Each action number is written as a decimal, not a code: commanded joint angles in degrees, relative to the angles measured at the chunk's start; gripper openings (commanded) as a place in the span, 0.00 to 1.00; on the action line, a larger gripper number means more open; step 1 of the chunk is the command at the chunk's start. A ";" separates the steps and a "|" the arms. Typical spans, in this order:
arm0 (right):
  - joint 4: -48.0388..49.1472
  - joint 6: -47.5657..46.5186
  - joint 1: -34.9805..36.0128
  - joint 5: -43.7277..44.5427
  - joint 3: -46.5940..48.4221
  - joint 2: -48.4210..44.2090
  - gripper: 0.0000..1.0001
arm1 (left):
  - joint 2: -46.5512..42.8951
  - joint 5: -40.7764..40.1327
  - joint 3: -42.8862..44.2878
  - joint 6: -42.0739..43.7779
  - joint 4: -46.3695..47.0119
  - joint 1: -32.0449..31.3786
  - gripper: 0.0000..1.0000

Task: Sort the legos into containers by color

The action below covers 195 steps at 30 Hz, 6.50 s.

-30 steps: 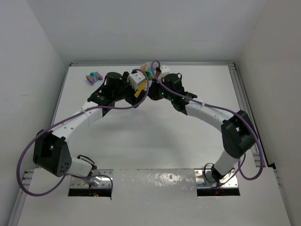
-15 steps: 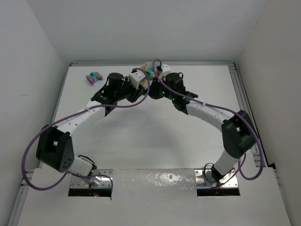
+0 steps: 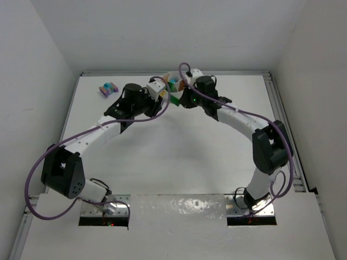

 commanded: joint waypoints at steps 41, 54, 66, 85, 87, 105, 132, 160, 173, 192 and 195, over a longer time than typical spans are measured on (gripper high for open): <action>-3.05 -26.51 -4.18 -8.46 -4.83 -11.08 0.00 | -1.97 36.45 -8.45 20.03 7.40 11.88 0.00; -2.19 -25.81 -4.10 -0.89 -9.04 -13.98 0.00 | 4.09 26.60 -1.42 8.65 11.82 12.32 0.00; -11.00 -11.07 -4.18 8.96 18.12 1.39 0.00 | 3.13 19.49 -4.06 -1.35 14.35 12.32 0.00; -2.95 -2.26 1.62 27.20 18.89 10.09 0.00 | 1.29 13.24 -5.64 -0.47 13.65 12.40 0.00; -9.47 -2.69 1.62 28.73 22.77 11.32 0.00 | 1.02 12.54 -5.99 -0.03 13.29 12.40 0.00; 30.69 -16.14 1.53 -10.64 -20.81 -12.74 0.00 | 2.69 55.24 -5.03 6.99 16.19 13.64 0.00; 11.17 -19.74 1.44 5.97 -20.11 -18.46 0.00 | 12.27 9.97 -10.56 33.72 -12.11 8.01 0.46; 4.40 -30.03 4.17 -20.22 -14.49 -17.85 0.00 | 2.16 48.31 2.97 31.00 -12.20 9.06 0.63; 6.51 -29.42 4.69 -20.04 -12.82 -15.12 0.00 | 1.90 49.28 2.53 27.57 -10.79 7.31 0.14; 8.80 -30.21 4.69 -21.28 -12.90 -15.83 0.00 | 2.43 45.76 2.18 23.18 -8.78 7.22 0.04; 9.32 -29.07 4.69 -21.01 -13.17 -15.74 0.00 | 2.16 46.90 2.18 22.21 -8.24 7.22 0.00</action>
